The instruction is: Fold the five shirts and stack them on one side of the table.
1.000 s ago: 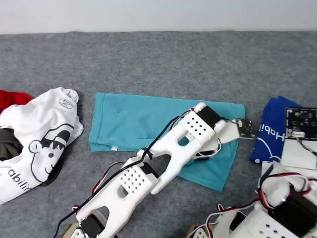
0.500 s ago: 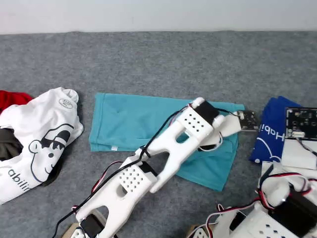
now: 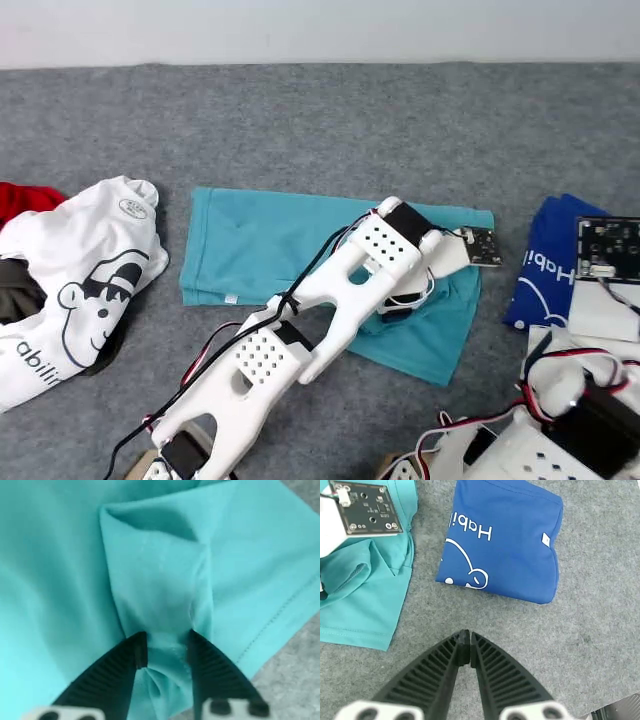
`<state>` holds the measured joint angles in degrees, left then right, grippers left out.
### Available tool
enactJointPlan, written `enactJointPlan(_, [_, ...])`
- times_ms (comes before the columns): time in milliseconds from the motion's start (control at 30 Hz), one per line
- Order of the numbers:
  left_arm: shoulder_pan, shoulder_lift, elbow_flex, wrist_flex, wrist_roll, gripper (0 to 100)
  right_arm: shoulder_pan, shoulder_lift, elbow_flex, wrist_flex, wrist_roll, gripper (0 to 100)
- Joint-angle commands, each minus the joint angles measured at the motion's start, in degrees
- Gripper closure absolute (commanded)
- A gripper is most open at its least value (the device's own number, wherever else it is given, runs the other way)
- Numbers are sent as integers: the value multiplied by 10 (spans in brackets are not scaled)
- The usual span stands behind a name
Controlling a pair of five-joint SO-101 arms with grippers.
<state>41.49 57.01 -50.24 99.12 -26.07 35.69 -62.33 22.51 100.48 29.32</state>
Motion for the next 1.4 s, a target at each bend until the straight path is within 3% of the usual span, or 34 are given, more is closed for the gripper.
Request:
enactJointPlan(0, [-15, -34, -4, 2, -11, 848, 8, 0, -3, 20, -4, 986])
enactJointPlan(567, [-109, -30, -144, -27, -44, 848, 7, 0, -3, 20, -4, 985])
enactJointPlan(933, [-101, -53, -176, 12, -44, 852, 7, -1, -3, 21, -4, 986])
enactJointPlan(1167, [-142, -33, -185, -3, -45, 851, 7, -1, -3, 21, -4, 987])
enactJointPlan(1367, [-110, -55, -171, 16, -39, 850, 7, -1, -3, 21, -5, 987])
